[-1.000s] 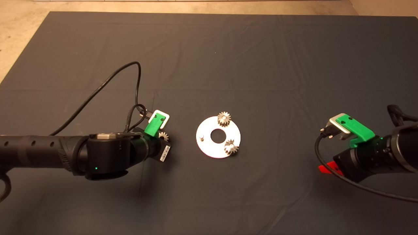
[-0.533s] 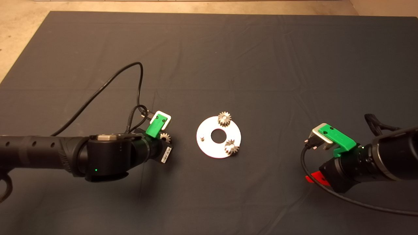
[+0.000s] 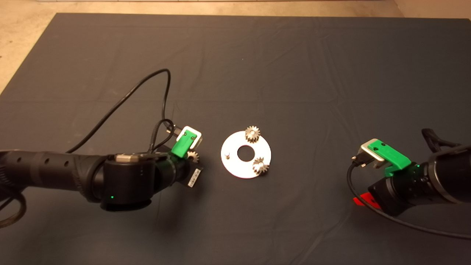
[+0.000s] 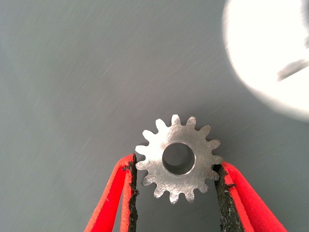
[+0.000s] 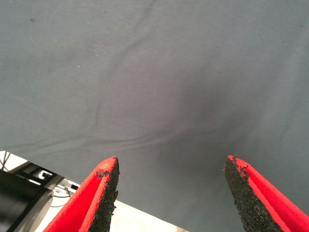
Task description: Install three planetary gears onto the carrier pins
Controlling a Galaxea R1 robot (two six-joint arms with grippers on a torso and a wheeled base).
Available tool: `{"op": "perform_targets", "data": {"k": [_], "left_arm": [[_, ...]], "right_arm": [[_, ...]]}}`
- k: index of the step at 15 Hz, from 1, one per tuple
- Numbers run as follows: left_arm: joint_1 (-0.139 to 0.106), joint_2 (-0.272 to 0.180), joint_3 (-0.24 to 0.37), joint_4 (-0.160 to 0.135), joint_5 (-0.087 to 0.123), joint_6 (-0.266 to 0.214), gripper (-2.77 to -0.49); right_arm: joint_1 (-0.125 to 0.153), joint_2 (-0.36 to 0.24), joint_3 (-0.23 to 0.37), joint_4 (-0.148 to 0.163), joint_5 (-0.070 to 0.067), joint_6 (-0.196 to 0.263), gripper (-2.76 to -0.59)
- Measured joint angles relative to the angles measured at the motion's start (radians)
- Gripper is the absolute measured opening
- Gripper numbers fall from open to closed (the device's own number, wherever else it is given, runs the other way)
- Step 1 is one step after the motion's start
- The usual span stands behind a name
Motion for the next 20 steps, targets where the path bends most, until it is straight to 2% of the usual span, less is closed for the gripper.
{"op": "perform_targets", "data": {"k": [2, 5, 8, 10, 13, 17, 20], "left_arm": [[-0.014, 0.033, 0.009, 0.0, -0.005, 0.007, -2.38], [-0.03, 0.043, 0.013, -0.002, -0.002, 0.015, -2.38], [-0.076, 0.056, 0.036, -0.015, 0.0, 0.017, -2.38], [-0.093, 0.069, 0.047, -0.032, -0.002, 0.017, -2.38], [-0.102, 0.092, 0.05, -0.054, 0.0, 0.001, -2.38], [-0.109, 0.139, 0.051, -0.06, -0.001, -0.03, -2.38], [-0.109, 0.156, 0.051, -0.061, 0.0, -0.043, -2.38]], "right_arm": [[0.0, -0.009, 0.0, 0.0, 0.003, -0.005, -1.75], [-0.001, -0.031, 0.0, 0.0, 0.001, -0.018, -1.75], [0.0, -0.033, 0.0, 0.0, 0.002, -0.022, -1.75], [-0.001, -0.034, 0.0, 0.0, 0.002, -0.023, -1.75], [0.0, -0.035, 0.0, 0.0, 0.002, -0.026, -1.75], [0.0, -0.035, 0.0, 0.0, 0.003, -0.026, -1.75], [0.0, -0.035, 0.0, 0.0, 0.003, -0.026, -1.75]]}}
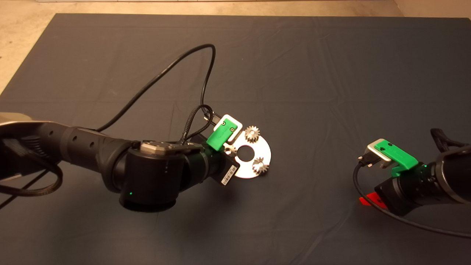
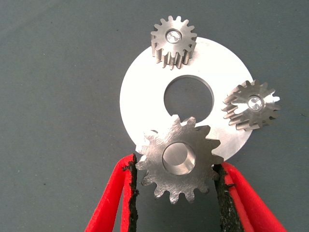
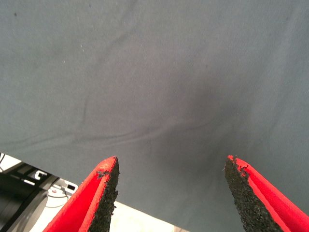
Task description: Install three planetary gears onto the carrier pins
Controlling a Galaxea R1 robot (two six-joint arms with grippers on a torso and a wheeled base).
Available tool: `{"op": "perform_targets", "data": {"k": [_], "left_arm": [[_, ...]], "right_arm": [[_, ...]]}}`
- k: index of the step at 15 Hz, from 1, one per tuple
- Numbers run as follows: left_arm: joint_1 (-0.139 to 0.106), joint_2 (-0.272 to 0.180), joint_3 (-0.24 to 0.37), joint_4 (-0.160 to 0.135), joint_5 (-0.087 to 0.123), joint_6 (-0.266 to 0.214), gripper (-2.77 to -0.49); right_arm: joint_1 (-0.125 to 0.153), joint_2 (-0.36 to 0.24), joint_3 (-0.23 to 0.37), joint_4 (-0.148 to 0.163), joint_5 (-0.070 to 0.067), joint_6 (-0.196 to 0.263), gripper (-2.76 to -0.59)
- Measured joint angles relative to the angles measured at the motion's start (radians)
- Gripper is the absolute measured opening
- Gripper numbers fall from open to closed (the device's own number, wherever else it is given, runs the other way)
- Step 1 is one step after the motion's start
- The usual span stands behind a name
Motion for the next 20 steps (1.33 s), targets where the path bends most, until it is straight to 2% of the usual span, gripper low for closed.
{"op": "perform_targets", "data": {"k": [7, 16, 20], "left_arm": [[0.001, 0.024, -0.015, 0.001, 0.0, -0.004, -2.38], [0.042, 0.026, -0.068, 0.016, 0.004, 0.028, -2.38], [0.046, 0.026, -0.076, 0.025, 0.004, 0.043, -2.38]], "right_arm": [[0.0, -0.006, 0.0, 0.0, 0.0, -0.004, -1.75], [0.0, -0.044, 0.0, 0.0, 0.001, -0.027, -1.75], [0.0, -0.065, 0.0, 0.0, 0.0, -0.038, -1.75]]}}
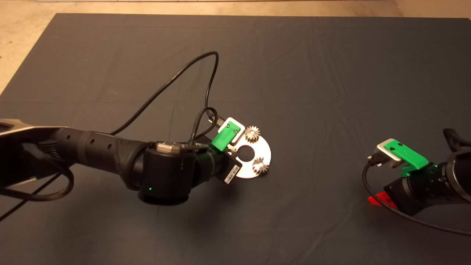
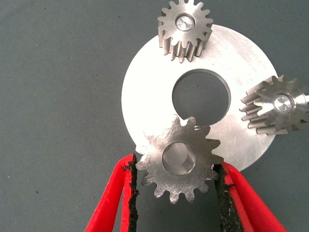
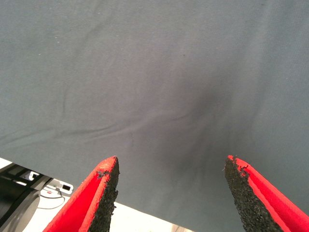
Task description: Install three planetary gears onto the carrier pins
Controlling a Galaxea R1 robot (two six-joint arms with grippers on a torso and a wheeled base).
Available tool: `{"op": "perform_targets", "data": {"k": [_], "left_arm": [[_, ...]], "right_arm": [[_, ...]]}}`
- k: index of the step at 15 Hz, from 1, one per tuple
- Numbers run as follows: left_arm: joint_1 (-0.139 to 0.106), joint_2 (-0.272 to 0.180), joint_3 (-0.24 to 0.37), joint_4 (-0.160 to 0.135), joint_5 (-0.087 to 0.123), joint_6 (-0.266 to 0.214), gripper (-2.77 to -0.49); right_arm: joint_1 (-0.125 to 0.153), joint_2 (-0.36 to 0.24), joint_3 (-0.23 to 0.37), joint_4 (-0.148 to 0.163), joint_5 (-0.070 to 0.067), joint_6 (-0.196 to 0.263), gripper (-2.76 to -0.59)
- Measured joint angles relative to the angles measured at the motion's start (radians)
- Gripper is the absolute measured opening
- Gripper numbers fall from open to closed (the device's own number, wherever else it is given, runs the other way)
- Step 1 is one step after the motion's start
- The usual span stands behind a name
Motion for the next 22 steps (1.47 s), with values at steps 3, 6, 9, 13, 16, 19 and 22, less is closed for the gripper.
{"op": "perform_targets", "data": {"k": [3, 6, 9, 13, 16, 19, 22], "left_arm": [[0.018, 0.0, -0.005, 0.019, 0.0, 0.005, -2.38], [0.033, 0.0, -0.01, 0.039, 0.0, 0.007, -2.38], [0.044, 0.0, -0.018, 0.059, 0.0, 0.01, -2.38], [0.047, 0.0, -0.024, 0.084, 0.0, 0.014, -2.38], [0.047, 0.0, -0.026, 0.089, 0.0, 0.022, -2.38], [0.054, 0.0, -0.029, 0.093, 0.0, 0.026, -2.39], [0.066, 0.003, -0.031, 0.099, -0.001, 0.029, -2.39]], "right_arm": [[0.001, -0.011, 0.0, 0.0, -0.001, -0.007, -1.75], [0.001, -0.013, 0.0, 0.0, 0.0, -0.011, -1.75], [0.001, -0.015, 0.0, 0.0, 0.0, -0.011, -1.75], [0.002, -0.016, 0.0, 0.0, 0.0, -0.014, -1.75], [0.002, -0.017, 0.0, 0.0, 0.0, -0.014, -1.75], [0.002, -0.019, 0.0, 0.0, 0.0, -0.014, -1.75], [0.002, -0.022, 0.0, 0.0, 0.0, -0.014, -1.75]]}}
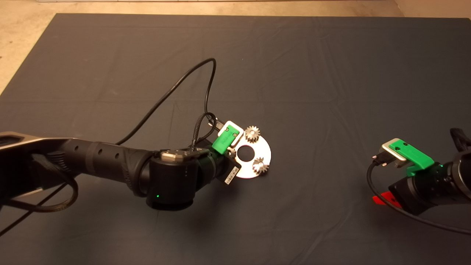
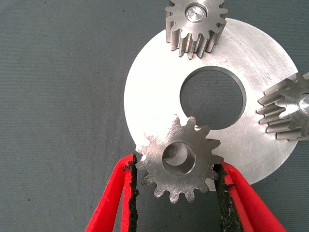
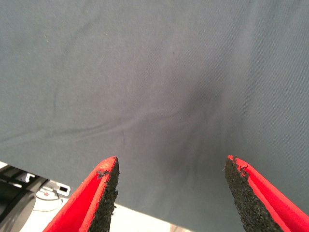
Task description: Install three planetary gears onto the carrier pins
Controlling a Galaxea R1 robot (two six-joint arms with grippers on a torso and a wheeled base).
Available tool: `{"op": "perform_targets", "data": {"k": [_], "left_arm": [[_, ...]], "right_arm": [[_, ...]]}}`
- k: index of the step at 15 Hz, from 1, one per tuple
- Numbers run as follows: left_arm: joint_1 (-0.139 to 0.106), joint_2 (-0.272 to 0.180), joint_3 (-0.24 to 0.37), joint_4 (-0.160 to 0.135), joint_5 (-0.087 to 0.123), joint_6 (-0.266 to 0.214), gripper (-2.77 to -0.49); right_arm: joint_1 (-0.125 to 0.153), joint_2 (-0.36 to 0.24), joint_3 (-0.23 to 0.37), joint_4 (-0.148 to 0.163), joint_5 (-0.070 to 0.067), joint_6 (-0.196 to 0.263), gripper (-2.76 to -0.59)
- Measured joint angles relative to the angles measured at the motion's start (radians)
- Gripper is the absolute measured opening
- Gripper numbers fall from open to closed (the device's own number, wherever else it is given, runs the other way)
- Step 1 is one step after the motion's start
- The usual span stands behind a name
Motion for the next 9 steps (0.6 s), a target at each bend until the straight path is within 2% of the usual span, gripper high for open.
{"op": "perform_targets", "data": {"k": [7, 9], "left_arm": [[0.019, 0.0, 0.0, 0.04, 0.001, 0.02, -2.39], [0.02, 0.0, 0.0, 0.043, 0.001, 0.023, -2.39]], "right_arm": [[0.0, 0.0, 0.0, 0.0, 0.0, 0.0, -1.75], [0.0, 0.0, 0.0, 0.0, 0.0, 0.0, -1.75]]}}
